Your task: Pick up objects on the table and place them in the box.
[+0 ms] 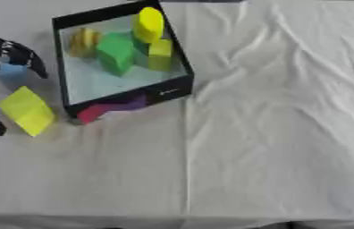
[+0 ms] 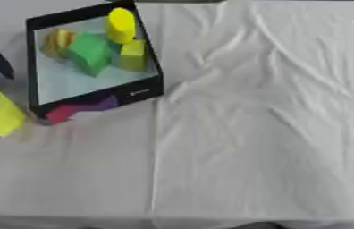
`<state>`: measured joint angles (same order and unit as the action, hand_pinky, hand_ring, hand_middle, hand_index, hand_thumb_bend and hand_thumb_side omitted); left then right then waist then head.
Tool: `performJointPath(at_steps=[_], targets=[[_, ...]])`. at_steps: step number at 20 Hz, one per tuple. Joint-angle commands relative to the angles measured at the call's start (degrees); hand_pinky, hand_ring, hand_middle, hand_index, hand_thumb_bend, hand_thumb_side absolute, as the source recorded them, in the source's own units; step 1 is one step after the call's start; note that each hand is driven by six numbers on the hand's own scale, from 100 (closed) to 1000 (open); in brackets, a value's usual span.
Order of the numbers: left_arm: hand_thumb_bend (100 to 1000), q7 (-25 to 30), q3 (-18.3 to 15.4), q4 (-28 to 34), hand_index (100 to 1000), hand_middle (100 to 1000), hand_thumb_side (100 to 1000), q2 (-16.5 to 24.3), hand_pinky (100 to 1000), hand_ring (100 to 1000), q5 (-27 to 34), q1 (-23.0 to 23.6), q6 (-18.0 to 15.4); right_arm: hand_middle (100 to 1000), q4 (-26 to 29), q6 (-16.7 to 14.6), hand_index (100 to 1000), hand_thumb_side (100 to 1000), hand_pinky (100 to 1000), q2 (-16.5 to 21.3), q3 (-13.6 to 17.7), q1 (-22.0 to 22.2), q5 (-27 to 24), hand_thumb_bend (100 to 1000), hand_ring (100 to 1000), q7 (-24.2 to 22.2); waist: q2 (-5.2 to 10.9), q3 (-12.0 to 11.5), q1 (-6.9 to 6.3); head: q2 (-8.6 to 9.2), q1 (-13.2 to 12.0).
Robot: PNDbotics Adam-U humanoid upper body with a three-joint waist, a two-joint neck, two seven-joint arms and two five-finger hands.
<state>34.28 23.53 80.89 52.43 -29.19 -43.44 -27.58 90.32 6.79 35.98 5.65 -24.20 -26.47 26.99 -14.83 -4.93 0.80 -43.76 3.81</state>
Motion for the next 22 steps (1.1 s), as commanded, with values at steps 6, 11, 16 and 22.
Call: performJointPath(at_steps=[6, 11, 16, 22], targets=[[872, -3.8, -0.3, -2.9, 868, 811, 132, -1.1, 859, 845, -5.6, -0.8, -1.6, 704, -0.5, 0.1, 828, 726, 817, 0.7, 0.7, -0.7, 0.4, 100, 811, -0.2, 2.98, 0.3, -0.67, 0.78, -0.6], [869, -5.1, -0.3, -6.5, 860, 804, 125, -3.7, 856, 842, -8.5, -1.7, -2.2, 702, -0.8, 0.3, 827, 736, 814, 0.3, 0.5, -0.8, 0.6, 100, 809, -0.3, 2.46, 0.5, -0.53, 1.23, -1.2], [767, -4.6, -0.3, -9.2, 819, 741, 100, -5.4, 833, 807, -9.6, -2.0, -3.1, 702, -1.0, 0.5, 827, 737, 814, 0.1, 0.5, -0.9, 0.8, 100, 809, -0.3, 2.15, 0.8, -0.5, 1.32, -1.6], [539, -8.7, -2.7, -3.7, 469, 449, 100, -3.9, 614, 536, -5.3, -2.2, -0.2, 705, -0.8, 0.2, 830, 729, 818, 0.3, 0.4, -1.0, 0.6, 100, 811, -0.9, 2.4, 0.6, -0.51, 1.48, -1.4]])
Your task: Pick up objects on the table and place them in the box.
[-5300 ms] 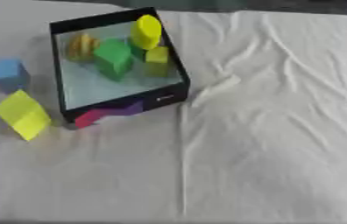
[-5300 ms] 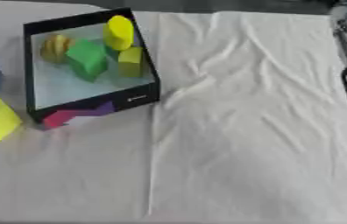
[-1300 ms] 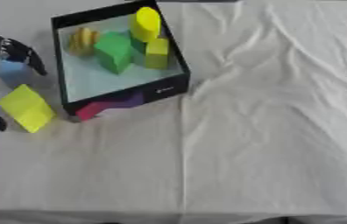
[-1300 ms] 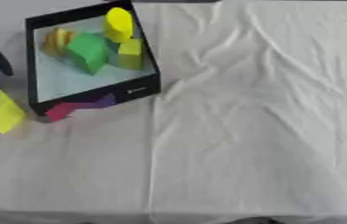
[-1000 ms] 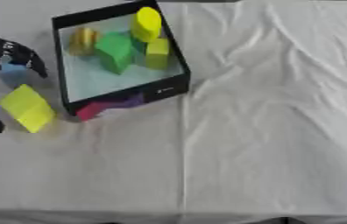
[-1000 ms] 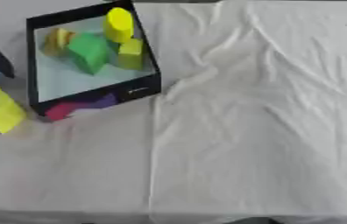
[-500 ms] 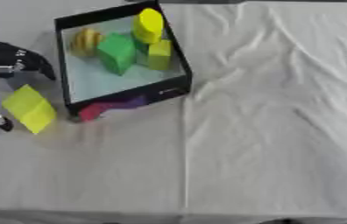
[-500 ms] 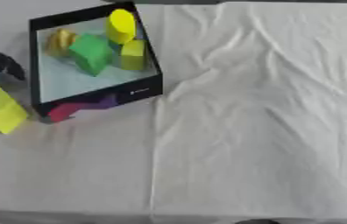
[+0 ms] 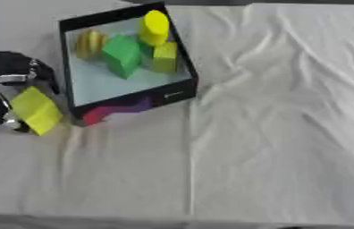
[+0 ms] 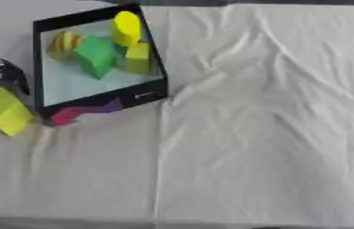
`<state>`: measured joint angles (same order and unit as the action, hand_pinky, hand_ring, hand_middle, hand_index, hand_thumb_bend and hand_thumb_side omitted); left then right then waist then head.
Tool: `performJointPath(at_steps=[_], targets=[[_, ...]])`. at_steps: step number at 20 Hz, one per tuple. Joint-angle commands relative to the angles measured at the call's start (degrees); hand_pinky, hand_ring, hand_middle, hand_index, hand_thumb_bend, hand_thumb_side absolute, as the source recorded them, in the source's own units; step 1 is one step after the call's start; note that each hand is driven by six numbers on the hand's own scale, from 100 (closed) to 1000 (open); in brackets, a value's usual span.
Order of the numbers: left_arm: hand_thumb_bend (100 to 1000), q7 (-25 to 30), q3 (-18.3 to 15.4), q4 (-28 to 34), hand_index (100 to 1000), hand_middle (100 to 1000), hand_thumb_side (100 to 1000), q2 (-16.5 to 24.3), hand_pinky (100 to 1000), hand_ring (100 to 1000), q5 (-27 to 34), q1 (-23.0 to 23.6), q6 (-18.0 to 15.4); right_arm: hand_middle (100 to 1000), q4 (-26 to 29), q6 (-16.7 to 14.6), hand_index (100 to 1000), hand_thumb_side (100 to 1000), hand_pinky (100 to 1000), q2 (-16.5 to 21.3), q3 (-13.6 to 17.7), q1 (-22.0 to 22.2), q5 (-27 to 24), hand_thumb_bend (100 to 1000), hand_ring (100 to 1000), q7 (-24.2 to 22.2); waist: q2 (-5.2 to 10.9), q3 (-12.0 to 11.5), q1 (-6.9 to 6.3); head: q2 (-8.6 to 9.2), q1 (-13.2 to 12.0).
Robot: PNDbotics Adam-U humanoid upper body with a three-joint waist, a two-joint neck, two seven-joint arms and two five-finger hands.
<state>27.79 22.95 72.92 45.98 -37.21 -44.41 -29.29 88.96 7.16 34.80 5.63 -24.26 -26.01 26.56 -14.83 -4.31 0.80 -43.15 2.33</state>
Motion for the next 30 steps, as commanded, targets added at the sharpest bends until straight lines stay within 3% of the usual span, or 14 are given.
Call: performJointPath(at_steps=[1, 6, 10, 14, 18, 20, 22, 23, 25, 26, 29, 30], targets=[[534, -2.9, -3.2, 7.3, 438, 424, 100, 3.7, 598, 514, 3.7, -1.6, 2.6, 706, 0.7, -0.2, 831, 724, 819, 1.6, 0.4, -1.0, 0.2, 100, 812, -0.6, 2.47, -0.1, -0.54, 0.89, 0.2], [652, 0.5, -6.7, 14.7, 434, 426, 100, 5.4, 597, 501, 12.6, -7.3, 10.2, 707, 1.3, -0.3, 831, 721, 819, 1.9, 0.3, -1.4, 0.3, 100, 812, -1.3, 2.7, 0.0, -0.83, 0.85, 0.5], [659, 2.3, -5.7, 9.4, 437, 428, 100, -1.6, 599, 505, 8.3, -14.7, 12.8, 707, 1.2, -0.2, 832, 721, 820, 1.3, -0.1, -2.3, 0.2, 100, 812, -1.7, 2.47, 0.8, -0.63, 1.2, -0.2], [665, 1.4, -5.3, -1.4, 452, 441, 100, -10.9, 610, 519, -0.2, -19.4, 12.1, 708, 1.4, 0.1, 832, 717, 820, 0.6, -0.8, -3.8, 0.1, 100, 811, -2.5, 2.01, 1.8, -0.16, 1.68, -1.4], [666, 0.7, -4.9, -7.6, 475, 459, 100, -14.9, 623, 533, -5.6, -19.7, 8.8, 708, 1.6, 0.2, 832, 714, 820, 0.4, -1.1, -4.7, 0.1, 100, 812, -2.8, 1.87, 2.2, -0.11, 1.8, -1.6], [700, 0.6, -4.7, -9.0, 562, 529, 100, -15.8, 684, 594, -7.0, -19.6, 7.7, 708, 1.6, 0.2, 832, 713, 820, 0.3, -1.2, -4.9, 0.1, 100, 812, -2.9, 1.94, 2.2, -0.05, 1.71, -1.6], [735, 0.4, -4.7, -9.7, 775, 691, 100, -16.2, 793, 744, -7.7, -19.5, 7.1, 708, 1.6, 0.2, 831, 713, 820, 0.2, -1.2, -4.9, 0.0, 100, 812, -3.0, 2.05, 2.1, 0.04, 1.6, -1.5], [802, 0.4, -4.7, -9.8, 885, 788, 131, -16.3, 855, 827, -7.7, -19.4, 6.8, 708, 1.6, 0.3, 831, 712, 820, 0.1, -1.3, -5.0, 0.0, 100, 812, -3.0, 2.1, 2.1, 0.08, 1.56, -1.4], [882, -0.4, -5.3, -9.4, 919, 827, 392, -16.1, 889, 868, -7.3, -19.6, 6.0, 708, 1.6, 0.3, 831, 713, 820, 0.1, -1.4, -5.0, 0.0, 100, 812, -3.1, 2.21, 1.9, 0.13, 1.49, -1.3], [889, -0.5, -5.6, -9.4, 920, 827, 463, -15.9, 894, 874, -7.0, -19.6, 5.7, 708, 1.5, 0.3, 831, 713, 820, 0.1, -1.4, -5.1, 0.0, 100, 812, -3.2, 2.26, 1.8, 0.13, 1.44, -1.2], [854, -0.5, -6.4, -9.2, 931, 828, 507, -15.4, 892, 874, -6.3, -19.7, 5.4, 708, 1.4, 0.5, 830, 714, 820, 0.1, -1.5, -5.1, 0.0, 100, 812, -3.2, 2.36, 1.6, 0.09, 1.24, -1.0], [697, -0.9, -7.2, -8.8, 913, 800, 469, -15.1, 869, 848, -5.0, -19.3, 5.8, 708, 1.4, 0.5, 831, 714, 820, 0.1, -1.5, -5.1, 0.0, 100, 812, -3.1, 2.36, 1.6, 0.12, 1.2, -1.0]])
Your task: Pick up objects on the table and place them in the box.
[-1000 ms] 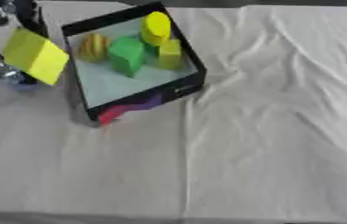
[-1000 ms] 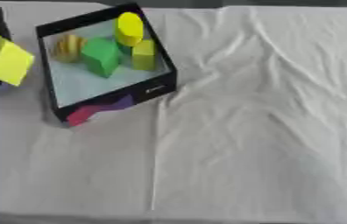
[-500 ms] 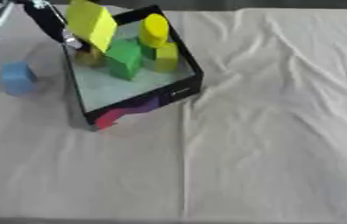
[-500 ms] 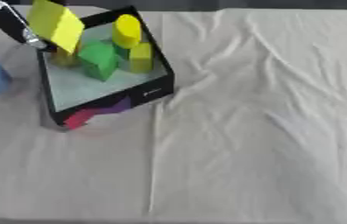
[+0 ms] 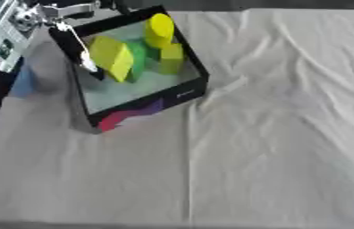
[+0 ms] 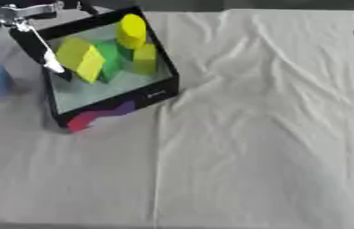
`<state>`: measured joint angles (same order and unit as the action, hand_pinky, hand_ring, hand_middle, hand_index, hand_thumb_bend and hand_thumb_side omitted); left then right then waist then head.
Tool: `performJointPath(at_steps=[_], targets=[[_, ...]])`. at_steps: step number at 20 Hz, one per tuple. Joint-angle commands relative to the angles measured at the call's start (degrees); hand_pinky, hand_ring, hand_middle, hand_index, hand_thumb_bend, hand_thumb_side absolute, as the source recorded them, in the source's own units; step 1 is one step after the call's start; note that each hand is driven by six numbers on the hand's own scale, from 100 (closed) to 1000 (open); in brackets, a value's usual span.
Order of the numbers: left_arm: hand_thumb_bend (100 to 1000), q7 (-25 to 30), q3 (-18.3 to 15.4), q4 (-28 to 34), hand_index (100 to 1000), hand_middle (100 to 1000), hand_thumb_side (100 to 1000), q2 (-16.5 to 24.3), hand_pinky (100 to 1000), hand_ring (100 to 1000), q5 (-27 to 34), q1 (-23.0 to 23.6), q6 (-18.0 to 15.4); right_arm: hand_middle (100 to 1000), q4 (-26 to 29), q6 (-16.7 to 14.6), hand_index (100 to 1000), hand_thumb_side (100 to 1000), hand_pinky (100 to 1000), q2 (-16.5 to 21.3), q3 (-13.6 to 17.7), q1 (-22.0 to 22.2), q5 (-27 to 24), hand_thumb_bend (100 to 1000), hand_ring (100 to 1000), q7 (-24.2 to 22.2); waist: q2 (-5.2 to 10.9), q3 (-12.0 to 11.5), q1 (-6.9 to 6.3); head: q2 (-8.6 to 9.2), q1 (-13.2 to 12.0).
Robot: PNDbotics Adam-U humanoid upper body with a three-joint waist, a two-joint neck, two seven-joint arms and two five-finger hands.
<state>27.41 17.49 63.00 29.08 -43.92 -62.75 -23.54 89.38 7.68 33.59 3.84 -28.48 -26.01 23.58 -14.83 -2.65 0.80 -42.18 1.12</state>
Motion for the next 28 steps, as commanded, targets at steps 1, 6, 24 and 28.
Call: performJointPath(at_steps=[1, 6, 24, 28], targets=[[600, -1.0, -2.7, 1.5, 895, 779, 423, 2.5, 852, 828, 3.6, -0.6, 0.9, 708, 1.0, 0.0, 831, 712, 821, 1.3, 0.3, -0.9, 0.0, 100, 812, -0.2, 2.35, -0.1, 0.15, 0.19, 0.3], [461, -2.1, -7.7, 0.8, 855, 739, 369, 9.2, 835, 807, 10.8, 0.2, 8.8, 708, 1.4, -0.1, 830, 719, 821, 2.0, 0.6, -0.2, 0.2, 100, 812, 0.1, 2.4, -0.4, -0.04, -0.29, 0.9], [658, 13.9, -8.7, 1.8, 879, 812, 566, 22.2, 916, 904, 16.7, 9.3, 11.8, 709, 1.0, 0.0, 831, 715, 823, 3.5, 0.9, 1.4, 0.9, 100, 812, 0.9, 3.33, -1.8, -0.59, -0.52, 2.6], [688, 17.2, -7.7, 4.1, 867, 805, 578, 23.0, 916, 903, 19.3, 10.5, 10.8, 709, 0.9, 0.2, 831, 717, 824, 3.4, 0.8, 1.4, 1.2, 100, 812, 0.8, 3.2, -1.8, -0.57, -0.43, 2.7]])
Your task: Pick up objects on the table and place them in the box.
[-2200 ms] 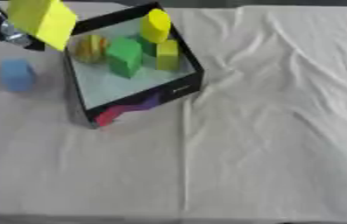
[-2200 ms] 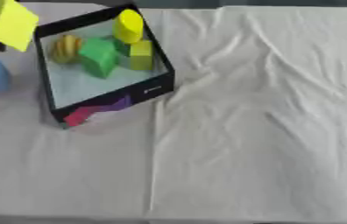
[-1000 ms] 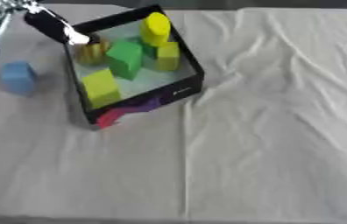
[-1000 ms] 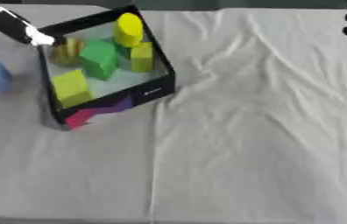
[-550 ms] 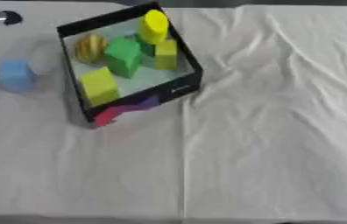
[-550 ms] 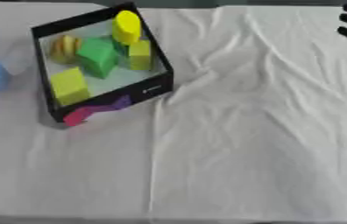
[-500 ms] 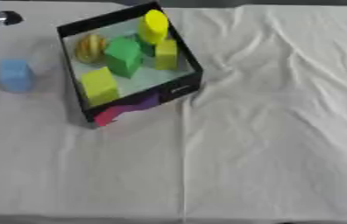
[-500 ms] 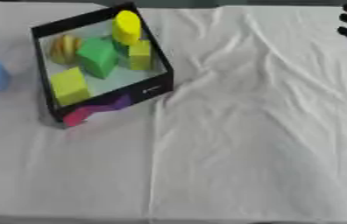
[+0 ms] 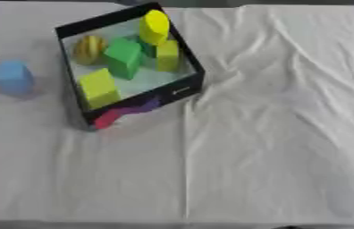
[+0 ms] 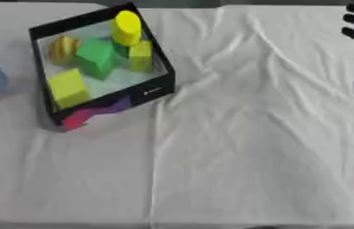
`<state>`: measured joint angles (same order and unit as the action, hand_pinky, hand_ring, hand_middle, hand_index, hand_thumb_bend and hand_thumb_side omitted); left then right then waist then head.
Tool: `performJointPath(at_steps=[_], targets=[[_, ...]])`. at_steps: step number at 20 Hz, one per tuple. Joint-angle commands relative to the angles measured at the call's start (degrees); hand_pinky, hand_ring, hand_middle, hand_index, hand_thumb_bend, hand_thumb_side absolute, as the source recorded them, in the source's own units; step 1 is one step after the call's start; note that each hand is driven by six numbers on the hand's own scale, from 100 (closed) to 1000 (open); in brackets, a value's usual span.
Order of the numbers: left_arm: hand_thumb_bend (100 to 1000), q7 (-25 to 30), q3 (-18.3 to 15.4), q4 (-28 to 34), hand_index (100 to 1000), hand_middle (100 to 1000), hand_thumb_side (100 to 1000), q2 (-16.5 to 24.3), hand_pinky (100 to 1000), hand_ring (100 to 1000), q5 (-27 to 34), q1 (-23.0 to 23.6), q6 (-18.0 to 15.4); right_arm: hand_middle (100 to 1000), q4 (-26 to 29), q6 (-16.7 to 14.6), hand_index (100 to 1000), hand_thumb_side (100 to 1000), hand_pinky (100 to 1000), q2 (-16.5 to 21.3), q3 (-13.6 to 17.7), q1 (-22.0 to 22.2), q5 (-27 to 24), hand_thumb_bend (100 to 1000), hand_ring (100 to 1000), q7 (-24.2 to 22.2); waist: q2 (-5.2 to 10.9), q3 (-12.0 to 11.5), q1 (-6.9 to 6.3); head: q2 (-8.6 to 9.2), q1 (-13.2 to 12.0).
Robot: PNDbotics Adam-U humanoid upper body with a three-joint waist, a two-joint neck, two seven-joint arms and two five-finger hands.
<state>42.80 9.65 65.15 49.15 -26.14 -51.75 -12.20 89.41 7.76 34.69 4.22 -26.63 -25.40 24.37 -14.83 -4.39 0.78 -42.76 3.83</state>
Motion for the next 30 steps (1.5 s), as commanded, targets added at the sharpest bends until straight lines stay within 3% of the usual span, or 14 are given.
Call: performJointPath(at_steps=[1, 10, 17, 30], targets=[[685, 2.5, 0.3, 2.3, 865, 803, 577, 2.9, 915, 902, 1.9, -0.5, -0.6, 709, 0.9, 0.1, 831, 716, 824, 2.3, 0.4, -0.5, 0.6, 100, 812, 0.0, 3.18, -0.1, -0.53, 0.14, 0.0], [715, 4.1, 1.6, 1.5, 863, 807, 480, 1.4, 908, 901, 0.0, -1.0, -1.5, 709, 1.0, 0.3, 831, 721, 824, 2.2, 0.3, -0.5, 0.8, 100, 812, 0.0, 3.01, -0.1, -0.3, 0.29, -0.5], [711, 2.1, 2.6, -1.1, 867, 803, 389, -1.6, 900, 895, -3.2, -2.3, -2.8, 710, 1.1, 0.5, 831, 728, 825, 1.8, 0.2, -0.6, 0.9, 100, 813, -0.1, 2.59, 0.1, 0.0, 0.55, -1.1], [732, -2.9, 2.6, -6.7, 874, 804, 380, -5.6, 897, 894, -9.5, -3.3, -3.8, 710, 0.9, 0.8, 831, 740, 826, 1.2, 0.2, -0.7, 1.1, 100, 813, -0.1, 1.71, 0.8, 0.39, 1.08, -1.3]])
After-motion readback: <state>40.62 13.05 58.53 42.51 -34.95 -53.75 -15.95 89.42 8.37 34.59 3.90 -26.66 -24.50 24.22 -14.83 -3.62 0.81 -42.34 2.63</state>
